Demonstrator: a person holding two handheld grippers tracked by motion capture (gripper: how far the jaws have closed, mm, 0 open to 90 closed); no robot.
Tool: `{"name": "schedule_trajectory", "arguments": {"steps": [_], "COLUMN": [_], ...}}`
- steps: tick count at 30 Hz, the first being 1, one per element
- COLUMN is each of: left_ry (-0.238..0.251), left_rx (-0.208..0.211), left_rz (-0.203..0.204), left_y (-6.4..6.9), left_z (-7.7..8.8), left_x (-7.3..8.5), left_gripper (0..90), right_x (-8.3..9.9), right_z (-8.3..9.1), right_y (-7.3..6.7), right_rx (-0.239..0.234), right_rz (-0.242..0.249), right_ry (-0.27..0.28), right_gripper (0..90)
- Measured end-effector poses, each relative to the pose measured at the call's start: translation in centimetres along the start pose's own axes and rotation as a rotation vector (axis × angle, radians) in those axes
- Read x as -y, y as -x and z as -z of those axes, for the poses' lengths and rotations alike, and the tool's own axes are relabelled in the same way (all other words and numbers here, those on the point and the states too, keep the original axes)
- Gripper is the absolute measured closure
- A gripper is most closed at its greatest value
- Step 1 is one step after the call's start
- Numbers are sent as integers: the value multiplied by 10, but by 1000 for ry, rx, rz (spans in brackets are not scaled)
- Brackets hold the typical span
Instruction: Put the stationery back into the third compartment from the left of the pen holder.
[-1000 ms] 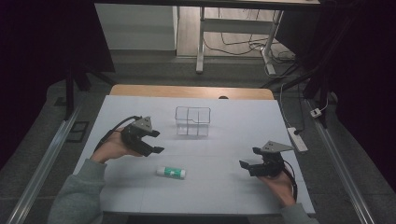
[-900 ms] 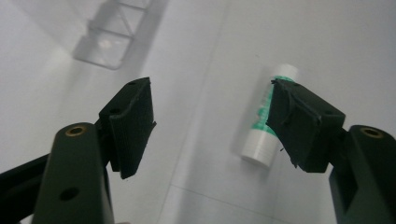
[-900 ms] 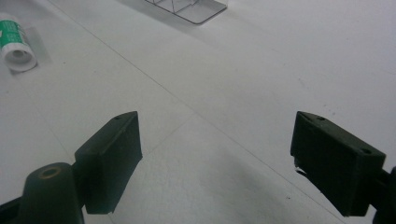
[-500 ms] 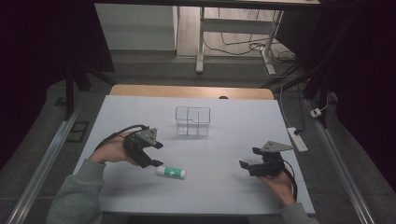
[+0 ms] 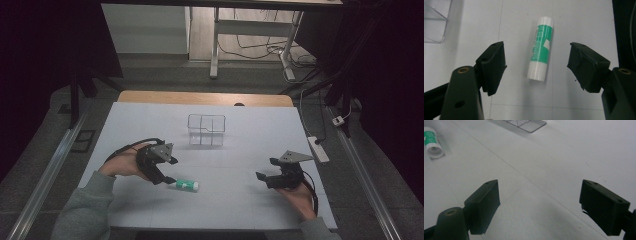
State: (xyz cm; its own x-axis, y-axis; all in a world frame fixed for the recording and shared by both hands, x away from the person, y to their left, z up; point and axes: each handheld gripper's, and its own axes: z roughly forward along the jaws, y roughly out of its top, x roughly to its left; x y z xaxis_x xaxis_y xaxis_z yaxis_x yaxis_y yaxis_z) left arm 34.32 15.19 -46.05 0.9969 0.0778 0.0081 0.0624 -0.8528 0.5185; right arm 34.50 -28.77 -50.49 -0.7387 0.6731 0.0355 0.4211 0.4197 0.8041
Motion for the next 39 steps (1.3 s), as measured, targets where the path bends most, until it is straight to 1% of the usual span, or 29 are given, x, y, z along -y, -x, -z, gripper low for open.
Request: {"name": "schedule_trajectory", "arguments": {"steps": [3,5,12,13,17,21,24,29,33,36,39], "left_ry": [-23,-42,-76,-87,-108,-141,-152,-223,-259,-281,-302], "left_rx": [-1,6,27,34,49,52,48,36,21,14,14], "left_rz": [-11,-21,-36,-50,-58,-65,-68,-76,-74,-70,-77], "left_y": [1,1,3,3,4,4,4,4,3,2,2], "left_z": [-5,-8,-17,-18,-22,-26,-30,-42,-47,-50,-53], "left_x": [-2,-2,-5,-5,-5,-6,-8,-10,-11,-11,-10], "left_gripper": [300,300,304,304,306,307,313,325,367,427,495], "right_x": [0,0,0,0,0,0,0,0,0,0,0], "right_z": [-1,-1,-1,-1,0,0,1,1,2,3,3], "right_y": [0,1,0,0,0,0,0,0,-1,-1,-1], "right_rx": [2,-5,-6,-5,-14,-16,-16,-17,-15,-15,-15], "right_rz": [0,-1,-1,-2,-14,-11,-11,-10,-6,-7,-5], "right_ry": [-2,-2,-3,-4,12,11,9,10,11,12,11], "right_gripper": [167,168,168,168,168,168,168,168,168,167,168]}}
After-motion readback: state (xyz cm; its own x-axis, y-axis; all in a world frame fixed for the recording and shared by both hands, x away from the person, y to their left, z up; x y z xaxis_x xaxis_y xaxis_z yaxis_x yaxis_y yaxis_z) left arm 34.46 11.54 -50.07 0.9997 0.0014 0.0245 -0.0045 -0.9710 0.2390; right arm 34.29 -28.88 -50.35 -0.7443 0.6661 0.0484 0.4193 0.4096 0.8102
